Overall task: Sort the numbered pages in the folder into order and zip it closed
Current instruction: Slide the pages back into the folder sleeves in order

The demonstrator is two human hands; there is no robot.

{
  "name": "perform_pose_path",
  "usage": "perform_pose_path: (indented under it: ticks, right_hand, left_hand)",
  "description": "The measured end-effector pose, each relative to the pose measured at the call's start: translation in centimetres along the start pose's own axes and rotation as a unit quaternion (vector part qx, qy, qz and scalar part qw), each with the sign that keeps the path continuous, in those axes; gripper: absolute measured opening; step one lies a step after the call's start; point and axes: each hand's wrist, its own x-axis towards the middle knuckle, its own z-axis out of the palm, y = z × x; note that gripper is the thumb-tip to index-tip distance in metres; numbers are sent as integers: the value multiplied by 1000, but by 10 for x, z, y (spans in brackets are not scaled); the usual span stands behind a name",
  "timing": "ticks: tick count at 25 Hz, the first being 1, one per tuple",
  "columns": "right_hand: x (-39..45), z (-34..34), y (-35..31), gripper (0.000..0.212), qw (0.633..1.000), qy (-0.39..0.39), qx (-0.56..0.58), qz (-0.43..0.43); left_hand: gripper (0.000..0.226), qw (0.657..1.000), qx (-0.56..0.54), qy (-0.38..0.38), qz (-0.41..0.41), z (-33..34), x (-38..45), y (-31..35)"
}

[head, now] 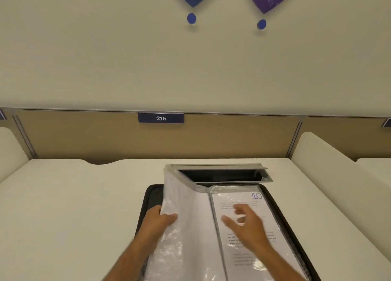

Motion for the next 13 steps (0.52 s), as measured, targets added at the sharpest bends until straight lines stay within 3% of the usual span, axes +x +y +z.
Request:
perform_pose_path:
  ticks: [3,5,9,13]
  right_hand:
    - [-26,46,-45,77,992,-84,97,12]
    - [-29,57,-61,75,991,-91,100,4]
    - [-20,41,-61,50,984,-71,160,43]
    - [-10,9,-35,31,953,-51,273,118]
  left_hand:
    - [39,997,-65,-36,32,18,-14,14]
    - [35,994,-87,-37,47,34,-20,21]
    - [29,986,-157,-56,-3,54,-22,25]
    - [32,974,-203,-99,-26,76,-27,23]
